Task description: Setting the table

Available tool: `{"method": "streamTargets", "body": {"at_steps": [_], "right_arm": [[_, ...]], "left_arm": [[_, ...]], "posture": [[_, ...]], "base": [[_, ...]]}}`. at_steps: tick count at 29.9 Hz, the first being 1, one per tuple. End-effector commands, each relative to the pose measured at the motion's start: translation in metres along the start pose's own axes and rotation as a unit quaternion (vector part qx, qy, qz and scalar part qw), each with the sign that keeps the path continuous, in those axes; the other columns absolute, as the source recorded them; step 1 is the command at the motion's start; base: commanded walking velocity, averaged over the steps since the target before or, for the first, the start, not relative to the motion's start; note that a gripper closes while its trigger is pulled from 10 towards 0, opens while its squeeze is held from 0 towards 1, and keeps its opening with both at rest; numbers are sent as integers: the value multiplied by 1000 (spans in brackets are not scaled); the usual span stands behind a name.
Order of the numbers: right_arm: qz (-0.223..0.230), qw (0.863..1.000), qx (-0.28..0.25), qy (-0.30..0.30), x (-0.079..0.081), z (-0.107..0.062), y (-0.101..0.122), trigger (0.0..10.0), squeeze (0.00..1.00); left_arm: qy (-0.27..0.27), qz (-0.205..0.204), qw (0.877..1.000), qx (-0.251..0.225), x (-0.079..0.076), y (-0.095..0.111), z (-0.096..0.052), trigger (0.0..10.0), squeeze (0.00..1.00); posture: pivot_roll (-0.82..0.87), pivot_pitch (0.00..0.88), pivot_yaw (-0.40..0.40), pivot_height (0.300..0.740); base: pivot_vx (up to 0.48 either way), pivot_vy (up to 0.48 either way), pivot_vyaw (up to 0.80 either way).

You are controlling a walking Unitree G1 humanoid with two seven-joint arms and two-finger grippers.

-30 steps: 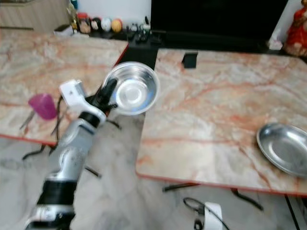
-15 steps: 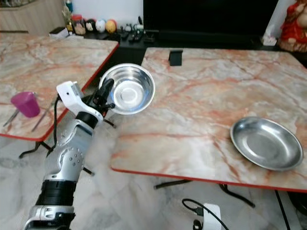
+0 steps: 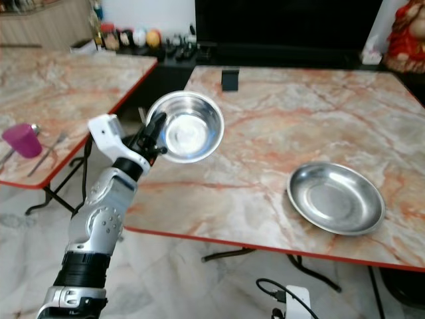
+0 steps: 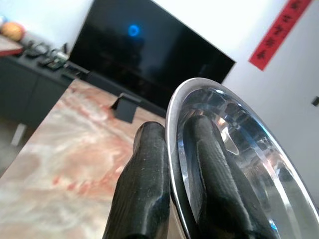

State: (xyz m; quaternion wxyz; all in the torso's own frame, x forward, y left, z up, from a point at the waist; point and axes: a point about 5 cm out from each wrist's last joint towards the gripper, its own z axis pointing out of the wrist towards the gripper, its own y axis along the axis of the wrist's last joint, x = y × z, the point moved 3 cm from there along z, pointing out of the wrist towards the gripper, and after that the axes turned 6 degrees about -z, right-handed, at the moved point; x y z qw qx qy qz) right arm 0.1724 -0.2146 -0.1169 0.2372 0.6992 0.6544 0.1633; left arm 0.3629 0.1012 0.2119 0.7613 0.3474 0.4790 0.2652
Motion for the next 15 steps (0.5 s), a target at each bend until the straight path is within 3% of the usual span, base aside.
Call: {"method": "streamTargets", "body": {"at_steps": [1,15], "right_arm": [[6,1000,-2,1,2,0,1,10000,0],[3,1000,-1,3,2,0,1,10000,0]], "left_arm": [[1,15,1000,-12,1,9,0,10000,0],[-3,16,1000,-10,-1,7,0,10000,0]], "posture": [[45,0,-26,711],[44,0,-27,711]], "base": [[0,-244,0],[0,-247,0]]}}
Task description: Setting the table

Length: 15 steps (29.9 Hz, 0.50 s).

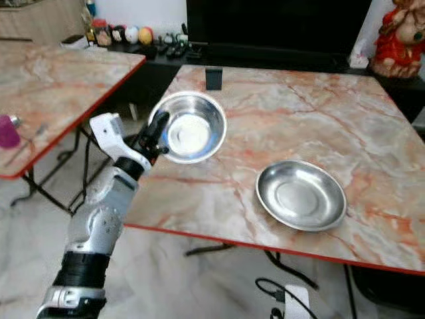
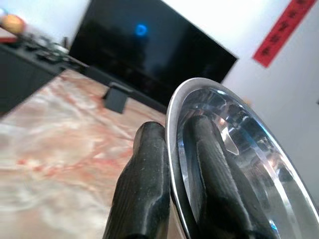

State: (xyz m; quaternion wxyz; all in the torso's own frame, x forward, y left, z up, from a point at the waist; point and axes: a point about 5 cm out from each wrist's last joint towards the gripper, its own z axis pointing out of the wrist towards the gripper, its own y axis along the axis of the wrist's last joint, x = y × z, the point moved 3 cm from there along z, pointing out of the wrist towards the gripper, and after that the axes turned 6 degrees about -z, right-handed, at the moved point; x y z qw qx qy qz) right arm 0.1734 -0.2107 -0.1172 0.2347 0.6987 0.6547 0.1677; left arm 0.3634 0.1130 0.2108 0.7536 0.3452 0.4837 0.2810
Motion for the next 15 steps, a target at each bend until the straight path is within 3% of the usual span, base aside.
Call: {"method": "streamTargets", "body": {"at_steps": [1,15], "right_arm": [[2,1000,0,-2,-2,0,0,10000,0],[4,1000,0,-4,-2,0,0,10000,0]], "left_arm": [[-16,5,1000,-4,-11,1,2,10000,0],[-19,4,1000,-2,-12,0,3,10000,0]], "posture": [[45,0,-29,711],[43,0,-28,711]], "base": [[0,-247,0],[0,-247,0]]}}
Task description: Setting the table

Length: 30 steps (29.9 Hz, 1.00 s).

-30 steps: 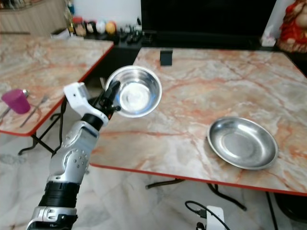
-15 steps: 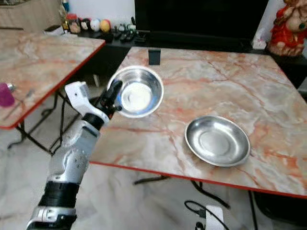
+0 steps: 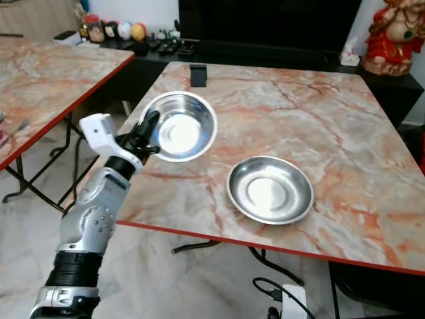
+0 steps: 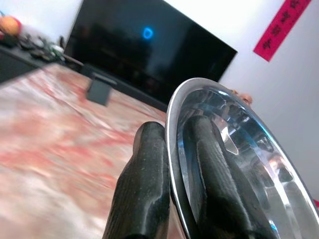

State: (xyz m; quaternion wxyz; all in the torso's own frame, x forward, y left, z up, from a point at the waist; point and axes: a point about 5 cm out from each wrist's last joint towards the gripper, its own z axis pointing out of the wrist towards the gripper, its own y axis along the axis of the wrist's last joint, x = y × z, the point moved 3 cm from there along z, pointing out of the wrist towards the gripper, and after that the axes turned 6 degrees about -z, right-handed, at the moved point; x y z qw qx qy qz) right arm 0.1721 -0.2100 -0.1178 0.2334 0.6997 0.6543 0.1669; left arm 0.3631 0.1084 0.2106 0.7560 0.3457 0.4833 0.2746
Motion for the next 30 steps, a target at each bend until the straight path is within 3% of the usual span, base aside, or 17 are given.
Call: {"method": "streamTargets", "body": {"at_steps": [1,4,11,30], "right_arm": [[5,1000,-1,-5,-3,0,2,10000,0],[5,1000,0,-8,-3,0,1,10000,0],[-1,1000,3,-7,-3,0,1,10000,0],[-5,1000,0,-8,-4,0,2,10000,0]], "left_arm": [[-15,9,1000,-4,-9,3,2,10000,0],[-14,9,1000,-5,-9,3,2,10000,0],[-13,11,1000,-4,-8,3,2,10000,0],[-6,20,1000,-1,-6,2,2,10000,0]], "posture": [[43,0,-28,711],[43,0,-28,711],[43,0,-29,711],[45,0,-34,711]], "base": [[0,-247,0],[0,-246,0],[0,-246,-800],[0,-232,0]]}}
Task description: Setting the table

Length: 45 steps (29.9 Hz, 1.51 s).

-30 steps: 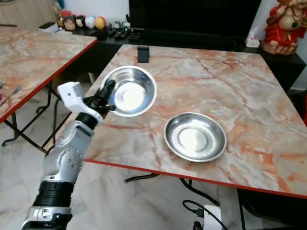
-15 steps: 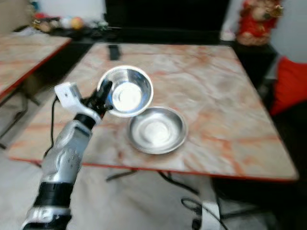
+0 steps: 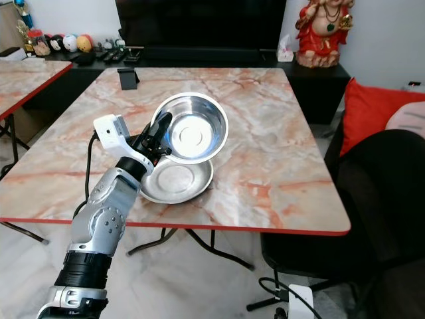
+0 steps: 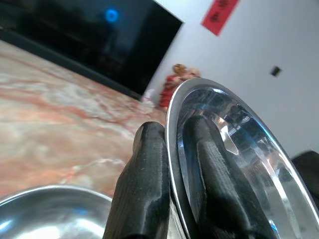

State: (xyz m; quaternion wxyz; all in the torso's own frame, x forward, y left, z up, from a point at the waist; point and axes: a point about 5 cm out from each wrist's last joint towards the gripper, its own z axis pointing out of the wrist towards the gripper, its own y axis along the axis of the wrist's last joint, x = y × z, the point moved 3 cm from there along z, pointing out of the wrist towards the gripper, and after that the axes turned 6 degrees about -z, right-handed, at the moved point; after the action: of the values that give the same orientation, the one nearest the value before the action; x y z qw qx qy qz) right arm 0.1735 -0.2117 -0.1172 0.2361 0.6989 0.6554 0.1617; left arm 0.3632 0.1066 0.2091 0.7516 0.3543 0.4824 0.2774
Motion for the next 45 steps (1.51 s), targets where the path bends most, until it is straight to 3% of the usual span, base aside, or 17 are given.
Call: {"method": "streamTargets", "body": {"at_steps": [1,6,32,45], "right_arm": [[-2,1000,-2,-3,-3,0,1,10000,0],[-4,1000,-2,-5,-3,0,1,10000,0],[-1,1000,-6,-9,-4,1,5,10000,0],[-1,1000,-6,-8,-4,0,4,10000,0]], "left_arm": [[0,16,1000,-4,-3,4,2,10000,0],[0,27,999,19,-1,-2,3,10000,0],[18,23,1000,12,4,3,7,10000,0],[12,19,1000,13,2,2,7,10000,0]], "posture": [[46,0,-35,711],[46,0,-36,711],[48,0,-39,711],[47,0,-35,711]], "base": [[0,0,0],[0,0,0],[0,0,0],[296,0,0]]}}
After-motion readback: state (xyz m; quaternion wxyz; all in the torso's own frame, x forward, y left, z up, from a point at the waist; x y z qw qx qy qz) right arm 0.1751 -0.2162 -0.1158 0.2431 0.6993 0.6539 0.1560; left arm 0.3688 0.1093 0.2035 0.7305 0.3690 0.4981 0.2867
